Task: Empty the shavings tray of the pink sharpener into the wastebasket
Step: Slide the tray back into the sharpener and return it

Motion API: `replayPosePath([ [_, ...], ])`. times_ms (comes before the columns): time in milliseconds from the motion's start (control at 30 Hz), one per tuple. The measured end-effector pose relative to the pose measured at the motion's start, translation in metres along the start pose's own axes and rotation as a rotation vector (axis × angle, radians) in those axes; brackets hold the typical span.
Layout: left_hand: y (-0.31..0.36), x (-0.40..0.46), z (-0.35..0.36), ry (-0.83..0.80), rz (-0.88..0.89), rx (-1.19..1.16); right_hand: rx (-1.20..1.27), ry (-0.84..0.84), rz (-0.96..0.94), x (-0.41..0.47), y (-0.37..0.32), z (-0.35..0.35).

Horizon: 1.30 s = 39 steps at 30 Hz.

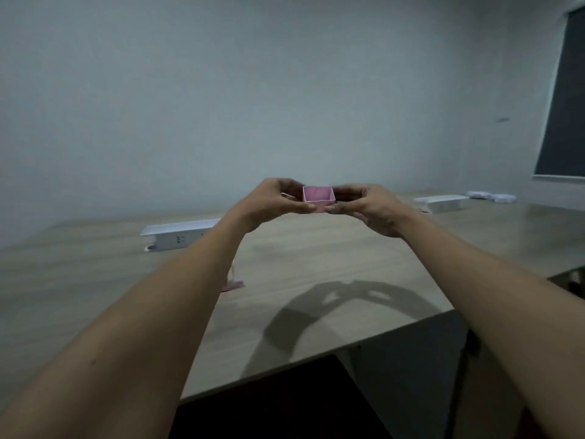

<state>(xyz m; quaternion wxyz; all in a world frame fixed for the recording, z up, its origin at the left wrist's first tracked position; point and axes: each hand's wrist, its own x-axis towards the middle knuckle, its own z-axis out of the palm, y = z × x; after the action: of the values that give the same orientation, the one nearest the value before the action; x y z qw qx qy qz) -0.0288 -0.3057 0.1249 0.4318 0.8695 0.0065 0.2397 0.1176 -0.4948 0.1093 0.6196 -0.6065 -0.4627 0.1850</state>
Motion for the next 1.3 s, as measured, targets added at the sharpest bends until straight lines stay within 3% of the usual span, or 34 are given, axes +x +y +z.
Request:
replayPosePath([
  [233,-0.035,-0.046,-0.08,0.147,-0.122,0.071,0.023,-0.16,-0.025,0.063,0.011,0.089],
  [500,-0.087,-0.097,-0.139,0.324,-0.264,0.054,-0.14,-0.14,-0.019,0.105,0.061,0.159],
  [933,-0.183,-0.144,-0.151,0.246,-0.549,0.064,-0.184,-0.284,0.054,0.107,0.122,0.183],
  [1300,-0.201,-0.149,-0.135,0.12,-0.613,0.081,-0.106,-0.351,0.082,0.115,0.133,0.184],
])
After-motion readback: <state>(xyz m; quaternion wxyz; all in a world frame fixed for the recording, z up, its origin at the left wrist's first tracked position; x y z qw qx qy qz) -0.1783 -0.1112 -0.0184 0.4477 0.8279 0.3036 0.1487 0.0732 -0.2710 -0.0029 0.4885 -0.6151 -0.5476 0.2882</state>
